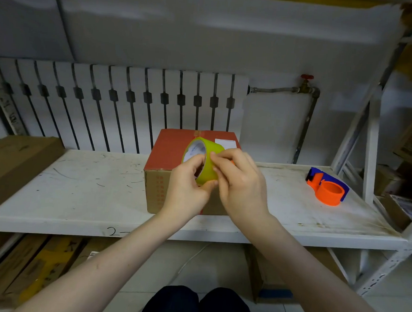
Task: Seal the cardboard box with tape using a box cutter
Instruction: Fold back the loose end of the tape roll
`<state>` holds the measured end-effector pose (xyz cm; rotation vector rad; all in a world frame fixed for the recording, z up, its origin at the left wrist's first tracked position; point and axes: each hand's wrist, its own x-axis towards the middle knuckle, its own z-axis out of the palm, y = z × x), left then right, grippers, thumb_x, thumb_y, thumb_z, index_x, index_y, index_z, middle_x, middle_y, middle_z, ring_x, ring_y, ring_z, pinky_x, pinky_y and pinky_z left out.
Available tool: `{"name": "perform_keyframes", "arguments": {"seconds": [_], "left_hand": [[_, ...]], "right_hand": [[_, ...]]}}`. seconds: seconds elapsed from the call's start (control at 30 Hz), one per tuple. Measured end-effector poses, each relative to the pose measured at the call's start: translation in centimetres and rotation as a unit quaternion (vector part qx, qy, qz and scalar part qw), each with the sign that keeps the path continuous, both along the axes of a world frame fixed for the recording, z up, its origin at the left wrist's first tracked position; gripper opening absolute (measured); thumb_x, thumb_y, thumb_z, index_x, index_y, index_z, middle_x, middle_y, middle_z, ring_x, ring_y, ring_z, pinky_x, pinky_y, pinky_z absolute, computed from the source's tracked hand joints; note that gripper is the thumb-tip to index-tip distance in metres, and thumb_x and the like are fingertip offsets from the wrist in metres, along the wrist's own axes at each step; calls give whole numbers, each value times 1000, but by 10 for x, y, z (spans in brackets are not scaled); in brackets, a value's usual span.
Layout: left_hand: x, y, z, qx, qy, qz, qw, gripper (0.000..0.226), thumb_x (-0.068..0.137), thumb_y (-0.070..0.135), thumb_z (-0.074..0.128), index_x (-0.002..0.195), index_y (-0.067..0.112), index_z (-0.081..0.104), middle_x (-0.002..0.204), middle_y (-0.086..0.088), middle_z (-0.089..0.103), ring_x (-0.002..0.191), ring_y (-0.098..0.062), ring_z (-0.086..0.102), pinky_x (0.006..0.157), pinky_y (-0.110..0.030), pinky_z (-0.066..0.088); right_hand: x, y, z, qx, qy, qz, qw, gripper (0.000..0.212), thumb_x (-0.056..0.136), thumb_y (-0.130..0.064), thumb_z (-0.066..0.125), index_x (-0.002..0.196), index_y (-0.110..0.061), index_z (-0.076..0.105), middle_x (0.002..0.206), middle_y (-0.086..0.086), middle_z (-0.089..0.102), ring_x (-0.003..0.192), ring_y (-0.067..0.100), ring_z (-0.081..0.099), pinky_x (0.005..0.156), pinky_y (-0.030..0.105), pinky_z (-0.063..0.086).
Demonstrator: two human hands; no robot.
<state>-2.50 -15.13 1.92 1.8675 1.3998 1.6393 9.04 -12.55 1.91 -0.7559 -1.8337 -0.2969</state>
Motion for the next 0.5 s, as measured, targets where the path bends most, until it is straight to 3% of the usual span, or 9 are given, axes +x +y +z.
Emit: {"name": "perform_keyframes", "arguments": {"seconds": [0.13, 0.3, 0.5], "left_hand": [[1, 1, -2, -4, 2, -3, 1000, 32, 73, -2, 69, 82, 28, 60, 68, 14, 62, 65, -2, 56, 60, -16, 46], [0, 3, 0, -18, 30, 12, 999, 24, 75, 3, 69, 94, 16, 65, 82, -3, 70, 78, -16, 63, 68, -34, 53], [-1, 4, 5, -16, 87, 21, 996, 21, 74, 3, 66, 91, 15, 65, 77, 0, 68, 73, -17, 61, 62, -33, 50]], "right_hand": [[2, -2, -1, 3, -11, -6, 1000, 18, 87, -13, 55, 89, -5, 70, 87, 10, 67, 75, 27, 62, 56, 39, 52], [7, -2, 10, -92, -38, 64, 993, 14, 85, -8, 50, 97, -10, 57, 100, 6, 62, 91, 23, 56, 71, 38, 50], [7, -2, 14, -162, -18, 97, 982, 20, 81, -1, 52, 99, -10, 50, 104, 5, 55, 98, 19, 50, 80, 36, 48]]}}
